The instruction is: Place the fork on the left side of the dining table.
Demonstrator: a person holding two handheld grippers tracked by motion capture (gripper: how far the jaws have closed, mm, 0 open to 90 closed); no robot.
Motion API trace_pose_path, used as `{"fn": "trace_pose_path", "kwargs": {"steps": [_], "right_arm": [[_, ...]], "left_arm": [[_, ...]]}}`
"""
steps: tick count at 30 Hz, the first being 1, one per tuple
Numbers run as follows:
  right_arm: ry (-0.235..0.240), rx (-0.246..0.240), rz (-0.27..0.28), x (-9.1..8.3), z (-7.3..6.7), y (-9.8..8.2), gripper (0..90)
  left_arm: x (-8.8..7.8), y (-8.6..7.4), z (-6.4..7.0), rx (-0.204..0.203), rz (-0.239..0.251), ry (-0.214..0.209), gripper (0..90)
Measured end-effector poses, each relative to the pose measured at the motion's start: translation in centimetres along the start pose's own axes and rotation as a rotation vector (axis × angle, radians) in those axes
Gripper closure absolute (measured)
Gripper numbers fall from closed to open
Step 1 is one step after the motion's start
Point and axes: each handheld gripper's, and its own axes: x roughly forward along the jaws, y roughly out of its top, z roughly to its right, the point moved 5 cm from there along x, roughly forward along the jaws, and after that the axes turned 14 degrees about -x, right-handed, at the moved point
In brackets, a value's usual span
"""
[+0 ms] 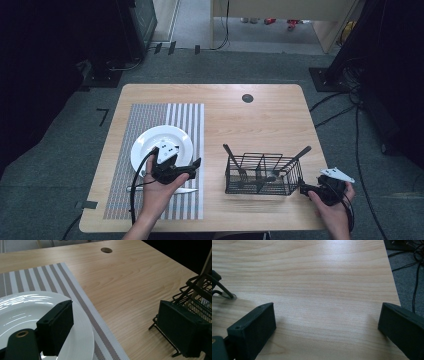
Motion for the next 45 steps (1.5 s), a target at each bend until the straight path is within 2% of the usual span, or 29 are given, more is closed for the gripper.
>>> {"fn": "trace_pose_path", "kwargs": {"steps": [3,4,5,6,7,8,9,12,13,14,16,19,20,21,22,23,24,26,30,31,33,38,41,42,43,45], "right_arm": [[0.000,0.000,0.000,0.0,0.0,0.0,1.0],[0.000,0.000,0.000,0.0,0.0,0.0,1.0],[0.000,0.000,0.000,0.0,0.0,0.0,1.0],[0.000,0.000,0.000,0.0,0.0,0.0,1.0],[0.000,0.000,0.000,0.0,0.0,0.0,1.0],[0.000,0.000,0.000,0.0,0.0,0.0,1.0],[0.000,0.000,0.000,0.0,0.0,0.0,1.0],[0.000,0.000,0.000,0.0,0.0,0.0,1.0],[0.000,0.000,0.000,0.0,0.0,0.0,1.0],[0.000,0.000,0.000,0.0,0.0,0.0,1.0],[0.000,0.001,0.000,0.0,0.0,0.0,1.0],[0.000,0.001,0.000,0.0,0.0,0.0,1.0],[0.000,0.001,0.000,0.0,0.0,0.0,1.0],[0.000,0.000,0.002,0.0,0.0,0.0,1.0],[0.000,0.000,0.002,0.0,0.0,0.0,1.0],[0.000,0.000,0.002,0.0,0.0,0.0,1.0],[0.000,0.000,0.002,0.0,0.0,0.0,1.0],[0.000,0.000,0.002,0.0,0.0,0.0,1.0],[0.000,0.000,0.002,0.0,0.0,0.0,1.0],[0.000,0.001,0.002,0.0,0.0,0.0,1.0],[0.000,0.001,0.002,0.0,0.0,0.0,1.0],[0.000,0.001,0.001,0.0,0.0,0.0,1.0],[0.000,0.003,0.001,0.0,0.0,0.0,1.0],[0.000,0.002,0.001,0.0,0.0,0.0,1.0],[0.000,0.001,0.002,0.0,0.0,0.0,1.0],[0.000,0.001,0.002,0.0,0.0,0.0,1.0]], "left_arm": [[0.4,0.3,1.1,0.009,0.002,-0.027,14.4],[0.4,0.3,1.1,0.009,0.002,-0.027,14.4],[0.5,0.5,1.8,0.014,0.001,-0.046,14.4],[0.5,0.5,1.8,0.014,0.001,-0.046,14.5],[0.6,0.7,2.5,0.019,0.003,-0.076,14.9],[0.6,0.7,2.5,0.019,0.003,-0.076,15.0],[0.7,0.8,3.1,0.024,0.002,-0.098,15.0],[1.0,0.9,3.6,0.022,-0.001,-0.114,15.2],[1.2,1.0,4.2,-0.004,-0.014,-0.144,15.5],[1.2,1.0,4.2,-0.004,-0.014,-0.144,15.5],[1.3,1.2,4.8,-0.033,-0.027,-0.197,15.5],[1.7,1.4,6.0,-0.010,-0.036,-0.229,16.2],[1.7,1.4,6.0,-0.010,-0.036,-0.229,22.8],[1.8,1.5,6.5,-0.004,-0.038,-0.279,33.8],[1.8,1.5,6.5,-0.004,-0.038,-0.279,39.0],[1.9,1.6,6.7,-0.005,-0.043,-0.290,39.0],[2.2,1.8,6.9,0.010,-0.045,-0.268,40.2],[2.4,1.9,7.0,0.019,-0.043,-0.258,42.6],[2.9,2.1,7.5,0.011,-0.051,-0.280,50.7],[3.0,2.1,7.7,0.011,-0.054,-0.289,53.3],[3.2,2.0,8.2,0.010,-0.059,-0.337,57.6],[3.4,2.2,8.5,0.001,-0.048,-0.360,70.7],[3.4,2.4,8.6,-0.008,-0.050,-0.395,79.7],[3.4,2.4,8.6,-0.008,-0.050,-0.395,81.5],[3.4,2.5,8.7,-0.002,-0.057,-0.423,83.2],[3.4,2.5,8.9,0.004,-0.053,-0.441,84.4]]}}
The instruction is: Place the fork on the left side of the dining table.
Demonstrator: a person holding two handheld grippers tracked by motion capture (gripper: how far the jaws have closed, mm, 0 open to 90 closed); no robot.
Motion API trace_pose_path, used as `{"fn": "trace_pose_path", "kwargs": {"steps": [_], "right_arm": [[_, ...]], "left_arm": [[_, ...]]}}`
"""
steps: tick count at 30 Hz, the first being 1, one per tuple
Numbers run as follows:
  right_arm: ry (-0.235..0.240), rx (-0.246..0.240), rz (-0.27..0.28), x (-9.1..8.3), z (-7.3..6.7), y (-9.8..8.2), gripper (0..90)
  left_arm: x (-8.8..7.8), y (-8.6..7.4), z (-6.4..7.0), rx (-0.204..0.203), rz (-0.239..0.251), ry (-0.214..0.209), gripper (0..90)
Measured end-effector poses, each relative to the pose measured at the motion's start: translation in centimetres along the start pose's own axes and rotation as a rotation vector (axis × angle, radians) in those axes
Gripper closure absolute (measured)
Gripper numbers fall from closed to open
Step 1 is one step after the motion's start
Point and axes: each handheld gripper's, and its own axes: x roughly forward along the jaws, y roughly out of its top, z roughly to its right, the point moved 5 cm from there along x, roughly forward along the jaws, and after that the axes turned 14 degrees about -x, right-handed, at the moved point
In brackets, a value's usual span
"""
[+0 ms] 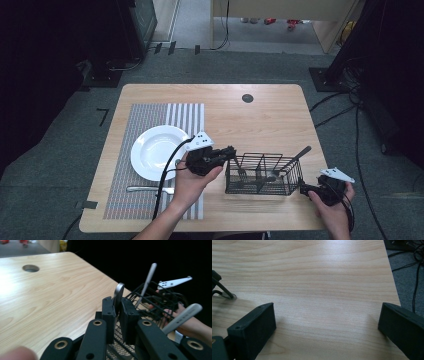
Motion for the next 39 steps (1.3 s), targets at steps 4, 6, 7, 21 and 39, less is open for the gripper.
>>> {"fn": "trace_pose_path", "kwargs": {"steps": [4,6,7,21,39], "right_arm": [[0.001,0.001,0.000,0.0,0.0,0.0,1.0],[0.000,0.000,0.001,0.0,0.0,0.0,1.0],[0.000,-0.002,0.002,0.0,0.0,0.0,1.0],[0.000,0.001,0.001,0.0,0.0,0.0,1.0],[0.000,0.001,0.001,0.0,0.0,0.0,1.0]], "left_arm": [[0.0,0.2,0.3,0.013,0.014,-0.016,88.3],[0.0,0.4,0.6,0.040,0.024,-0.009,88.5],[-0.1,0.5,0.8,0.050,0.030,-0.010,88.5],[-2.9,2.9,1.2,0.007,0.195,-0.055,88.7],[-7.2,6.3,0.1,-0.091,0.329,-0.052,88.8]]}}
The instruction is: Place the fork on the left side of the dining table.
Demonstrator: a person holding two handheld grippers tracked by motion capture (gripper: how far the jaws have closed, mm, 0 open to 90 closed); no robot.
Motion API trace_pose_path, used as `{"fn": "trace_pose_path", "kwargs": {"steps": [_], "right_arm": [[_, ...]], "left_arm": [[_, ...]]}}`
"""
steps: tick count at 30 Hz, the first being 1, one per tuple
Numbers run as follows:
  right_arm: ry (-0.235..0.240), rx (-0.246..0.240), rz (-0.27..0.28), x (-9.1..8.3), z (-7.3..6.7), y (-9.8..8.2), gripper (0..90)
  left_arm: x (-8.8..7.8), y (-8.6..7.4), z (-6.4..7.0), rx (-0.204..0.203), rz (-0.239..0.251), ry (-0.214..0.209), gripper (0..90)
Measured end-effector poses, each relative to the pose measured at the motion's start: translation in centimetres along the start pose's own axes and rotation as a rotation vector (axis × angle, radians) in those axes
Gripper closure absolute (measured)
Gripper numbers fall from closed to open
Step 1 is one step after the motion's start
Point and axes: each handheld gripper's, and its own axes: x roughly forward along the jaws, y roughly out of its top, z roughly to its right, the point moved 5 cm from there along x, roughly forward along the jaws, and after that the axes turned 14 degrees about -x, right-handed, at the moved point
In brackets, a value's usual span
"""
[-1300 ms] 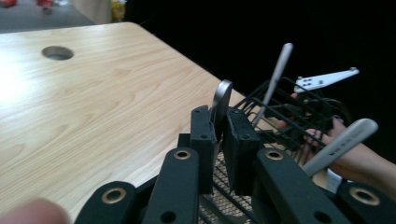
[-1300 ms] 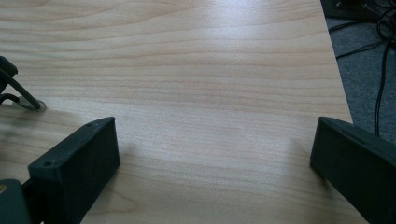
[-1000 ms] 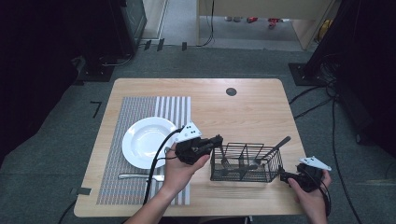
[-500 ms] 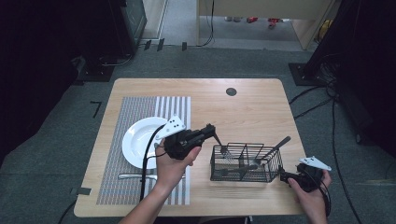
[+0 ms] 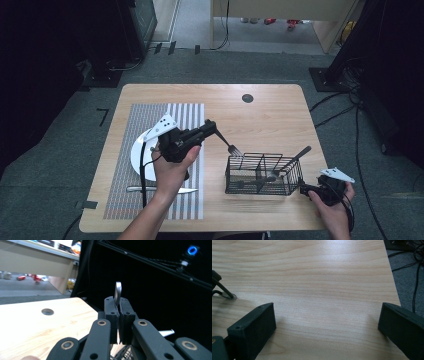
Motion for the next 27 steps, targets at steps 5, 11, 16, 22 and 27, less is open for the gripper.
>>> {"fn": "trace_pose_path", "kwargs": {"steps": [5,11,16,22,27], "right_arm": [[0.000,0.000,0.000,0.0,0.0,0.0,1.0],[0.000,0.001,0.000,0.0,0.0,0.0,1.1],[0.001,0.000,-0.001,0.0,0.0,0.0,1.0],[0.000,0.000,0.000,0.0,0.0,0.0,1.1],[0.001,0.000,-0.001,0.0,0.0,0.0,1.0]], "left_arm": [[-1.0,1.3,-1.2,-0.021,0.040,0.008,88.8],[-2.6,3.0,-4.0,-0.072,0.104,0.043,88.8],[-3.3,3.6,-7.2,-0.158,0.116,0.064,88.9],[-3.5,3.5,-10.7,-0.217,0.134,0.116,88.8],[-3.5,3.1,-14.3,-0.252,0.158,0.178,88.8]]}}
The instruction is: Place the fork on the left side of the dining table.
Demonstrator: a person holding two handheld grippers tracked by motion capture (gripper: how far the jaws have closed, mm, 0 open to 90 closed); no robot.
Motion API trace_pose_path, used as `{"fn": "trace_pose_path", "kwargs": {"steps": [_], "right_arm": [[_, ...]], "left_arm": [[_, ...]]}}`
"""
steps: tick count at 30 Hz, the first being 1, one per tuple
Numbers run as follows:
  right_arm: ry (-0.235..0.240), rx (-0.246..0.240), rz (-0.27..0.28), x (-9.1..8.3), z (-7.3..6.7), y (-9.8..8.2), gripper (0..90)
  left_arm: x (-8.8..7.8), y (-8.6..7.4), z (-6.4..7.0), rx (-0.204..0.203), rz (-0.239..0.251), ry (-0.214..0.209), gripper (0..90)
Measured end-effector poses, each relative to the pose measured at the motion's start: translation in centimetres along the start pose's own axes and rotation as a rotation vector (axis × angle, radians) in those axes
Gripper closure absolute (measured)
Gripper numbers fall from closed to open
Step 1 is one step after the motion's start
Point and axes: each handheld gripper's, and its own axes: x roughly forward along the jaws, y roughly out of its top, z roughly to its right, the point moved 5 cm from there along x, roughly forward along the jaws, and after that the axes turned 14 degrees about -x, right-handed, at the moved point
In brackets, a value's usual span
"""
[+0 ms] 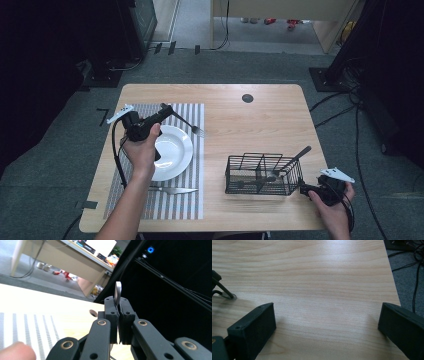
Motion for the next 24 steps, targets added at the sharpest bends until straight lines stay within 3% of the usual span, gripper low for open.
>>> {"fn": "trace_pose_path", "kwargs": {"steps": [3,5,17,20,24], "right_arm": [[0.000,0.000,0.000,0.0,0.0,0.0,1.0],[0.000,0.000,0.000,0.0,0.0,0.0,1.0],[0.000,0.000,0.000,0.0,0.0,0.0,1.1],[0.000,0.000,0.000,0.0,0.0,0.0,1.1],[0.000,-0.001,0.001,0.0,0.0,0.0,1.0]], "left_arm": [[0.1,0.2,-1.1,-0.018,0.019,0.022,88.8],[0.4,0.6,-2.6,-0.086,0.045,0.050,88.7],[1.3,1.0,-6.7,-0.200,0.072,0.057,88.7],[1.5,0.9,-7.8,-0.272,0.086,0.086,88.6],[1.9,0.9,-8.8,-0.264,0.141,0.125,88.6]]}}
